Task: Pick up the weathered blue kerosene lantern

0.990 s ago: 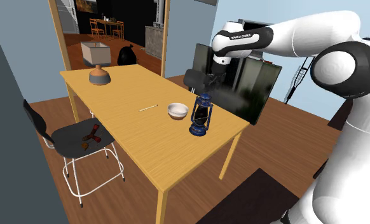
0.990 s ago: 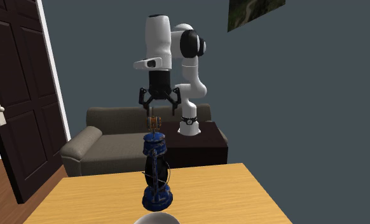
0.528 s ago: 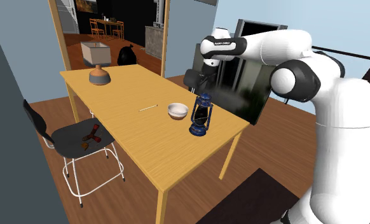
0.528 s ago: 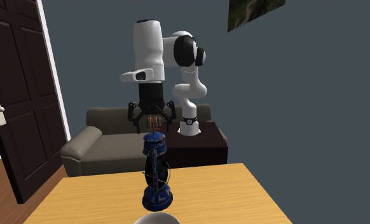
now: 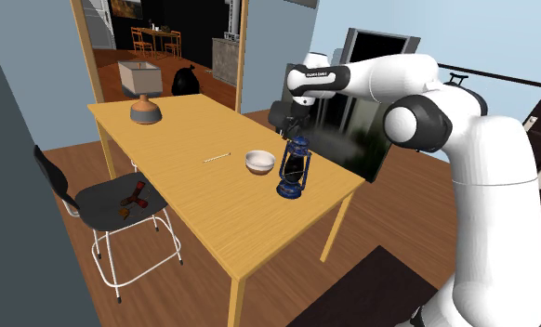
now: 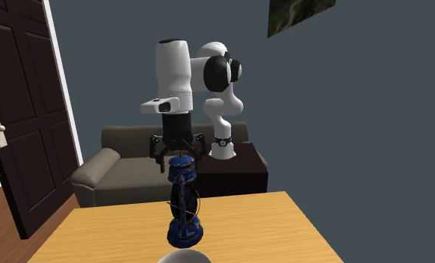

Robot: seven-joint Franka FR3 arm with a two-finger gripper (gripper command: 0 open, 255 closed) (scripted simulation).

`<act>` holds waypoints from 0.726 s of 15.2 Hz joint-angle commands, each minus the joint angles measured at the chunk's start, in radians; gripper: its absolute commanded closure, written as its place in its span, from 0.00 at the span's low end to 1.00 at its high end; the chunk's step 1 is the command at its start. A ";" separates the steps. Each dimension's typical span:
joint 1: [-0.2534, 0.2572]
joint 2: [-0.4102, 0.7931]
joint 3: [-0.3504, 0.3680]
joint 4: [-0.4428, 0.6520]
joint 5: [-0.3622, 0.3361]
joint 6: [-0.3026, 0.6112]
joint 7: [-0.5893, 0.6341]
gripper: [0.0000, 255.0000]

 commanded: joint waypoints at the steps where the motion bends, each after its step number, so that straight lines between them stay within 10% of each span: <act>1: 0.000 0.003 0.001 -0.013 0.001 0.016 -0.002 0.00; 2: 0.000 0.003 0.001 -0.013 0.001 0.016 -0.002 0.00; 3: 0.000 0.003 0.001 -0.013 0.001 0.016 -0.002 1.00; 11: 0.000 0.001 0.000 -0.016 0.001 0.017 -0.003 1.00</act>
